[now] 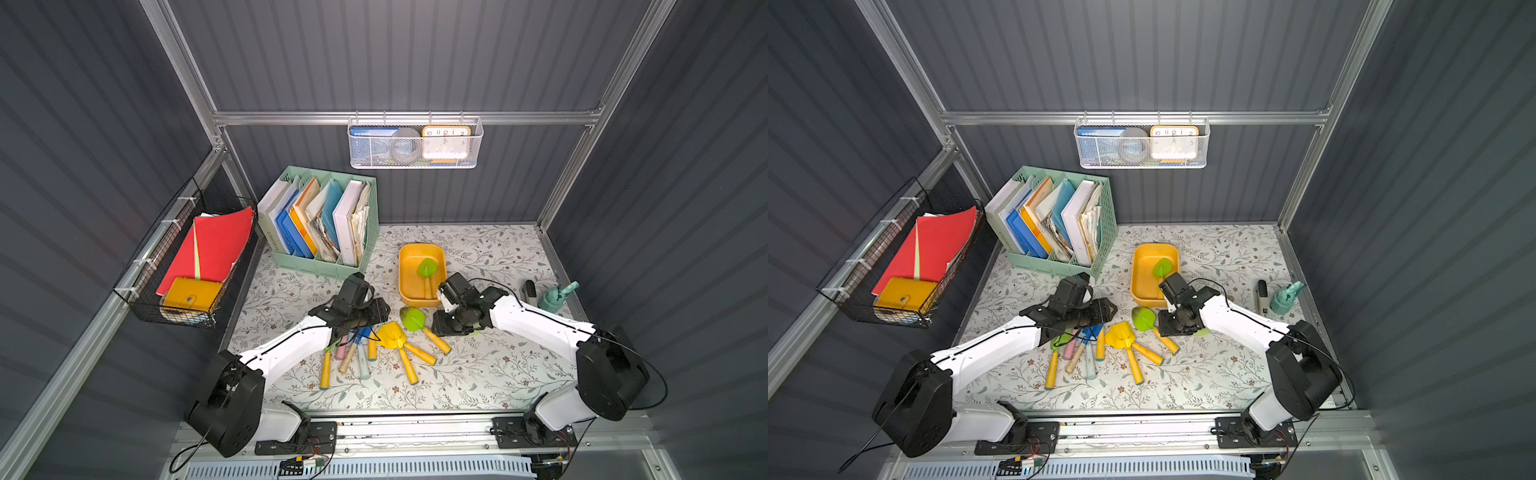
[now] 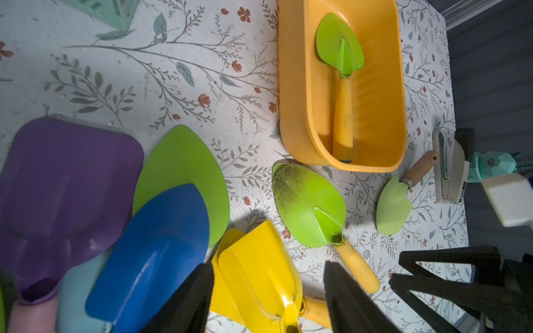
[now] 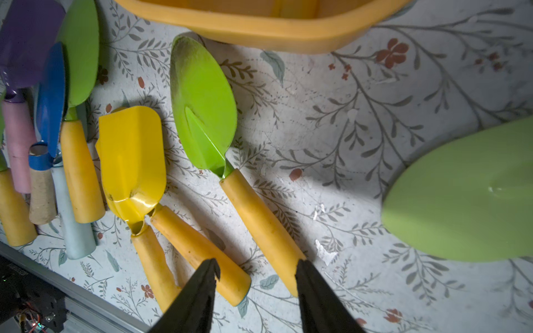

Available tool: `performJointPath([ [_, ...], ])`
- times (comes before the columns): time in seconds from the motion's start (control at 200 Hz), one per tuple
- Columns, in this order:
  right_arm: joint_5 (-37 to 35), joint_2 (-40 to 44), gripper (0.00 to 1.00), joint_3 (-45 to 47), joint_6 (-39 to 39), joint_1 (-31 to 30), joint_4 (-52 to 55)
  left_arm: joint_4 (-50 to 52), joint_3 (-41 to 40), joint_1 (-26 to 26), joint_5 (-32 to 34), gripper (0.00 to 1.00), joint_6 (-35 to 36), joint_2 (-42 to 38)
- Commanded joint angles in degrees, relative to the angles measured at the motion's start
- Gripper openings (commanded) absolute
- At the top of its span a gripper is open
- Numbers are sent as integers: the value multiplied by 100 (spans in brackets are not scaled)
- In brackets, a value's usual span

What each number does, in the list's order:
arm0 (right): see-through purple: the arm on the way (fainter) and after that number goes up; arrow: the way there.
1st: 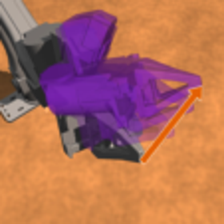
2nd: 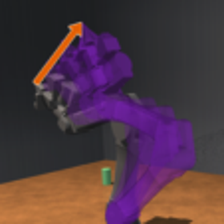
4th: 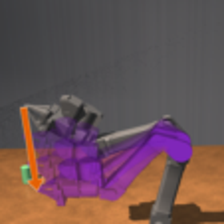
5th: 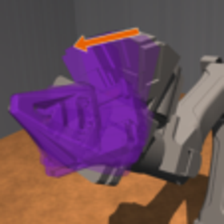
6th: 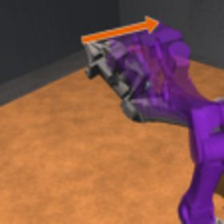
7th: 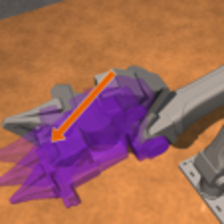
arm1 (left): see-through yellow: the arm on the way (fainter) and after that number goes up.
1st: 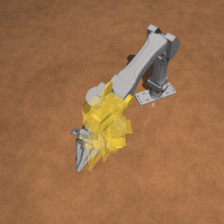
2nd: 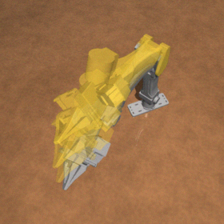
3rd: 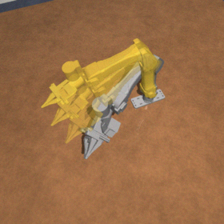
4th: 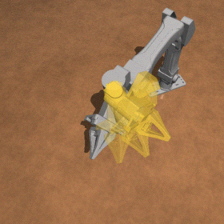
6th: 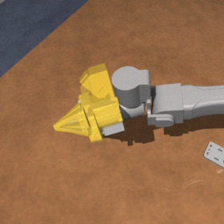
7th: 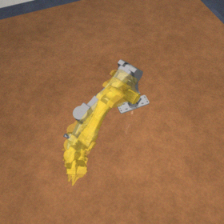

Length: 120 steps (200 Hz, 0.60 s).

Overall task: Put the shovel into the storage box
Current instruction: Pick up the shovel from the center of the board.

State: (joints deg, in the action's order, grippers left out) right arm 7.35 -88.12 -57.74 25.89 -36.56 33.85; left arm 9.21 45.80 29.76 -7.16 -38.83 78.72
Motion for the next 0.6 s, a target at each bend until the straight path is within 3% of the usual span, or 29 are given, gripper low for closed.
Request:
performJointPath([
  [0.0,-176,-157,47,-9,-72,-118,-9,73,-97,12,-51,66,-91,-94],
  [0.595,-1024,-1037,42,-533,-333,-648,196,-104,-150,8,-110,66,-156,106],
])
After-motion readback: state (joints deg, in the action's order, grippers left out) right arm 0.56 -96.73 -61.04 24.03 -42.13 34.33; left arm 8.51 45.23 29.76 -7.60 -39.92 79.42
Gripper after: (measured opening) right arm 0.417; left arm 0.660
